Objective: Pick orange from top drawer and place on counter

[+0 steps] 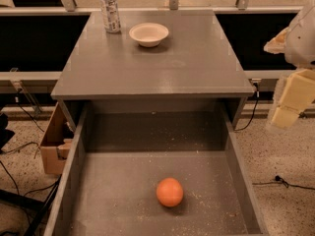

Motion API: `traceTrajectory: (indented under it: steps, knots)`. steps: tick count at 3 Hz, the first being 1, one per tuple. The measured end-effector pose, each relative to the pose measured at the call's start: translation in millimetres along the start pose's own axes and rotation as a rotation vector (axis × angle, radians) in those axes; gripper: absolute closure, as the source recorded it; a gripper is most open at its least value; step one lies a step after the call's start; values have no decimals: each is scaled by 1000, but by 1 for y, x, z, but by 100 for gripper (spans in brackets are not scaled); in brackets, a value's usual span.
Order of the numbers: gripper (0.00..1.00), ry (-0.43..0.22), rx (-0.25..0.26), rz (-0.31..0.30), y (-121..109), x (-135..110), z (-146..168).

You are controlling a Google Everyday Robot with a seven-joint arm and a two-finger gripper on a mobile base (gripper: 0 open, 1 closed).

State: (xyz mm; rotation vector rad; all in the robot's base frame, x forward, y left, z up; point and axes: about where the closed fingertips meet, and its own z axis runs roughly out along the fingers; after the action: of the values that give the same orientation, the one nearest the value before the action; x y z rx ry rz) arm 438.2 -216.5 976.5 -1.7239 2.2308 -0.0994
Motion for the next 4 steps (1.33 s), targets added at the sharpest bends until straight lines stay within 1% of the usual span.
traceTrajectory:
  steps: [1,2,3,4]
  knots:
    - [0,-14,7,3,0,-2,2]
    - [0,-89,-22,3,14,-12,35]
    - [0,-172,-50,29,35,-25,94]
    - [0,-238,-56,63,53,-39,150]
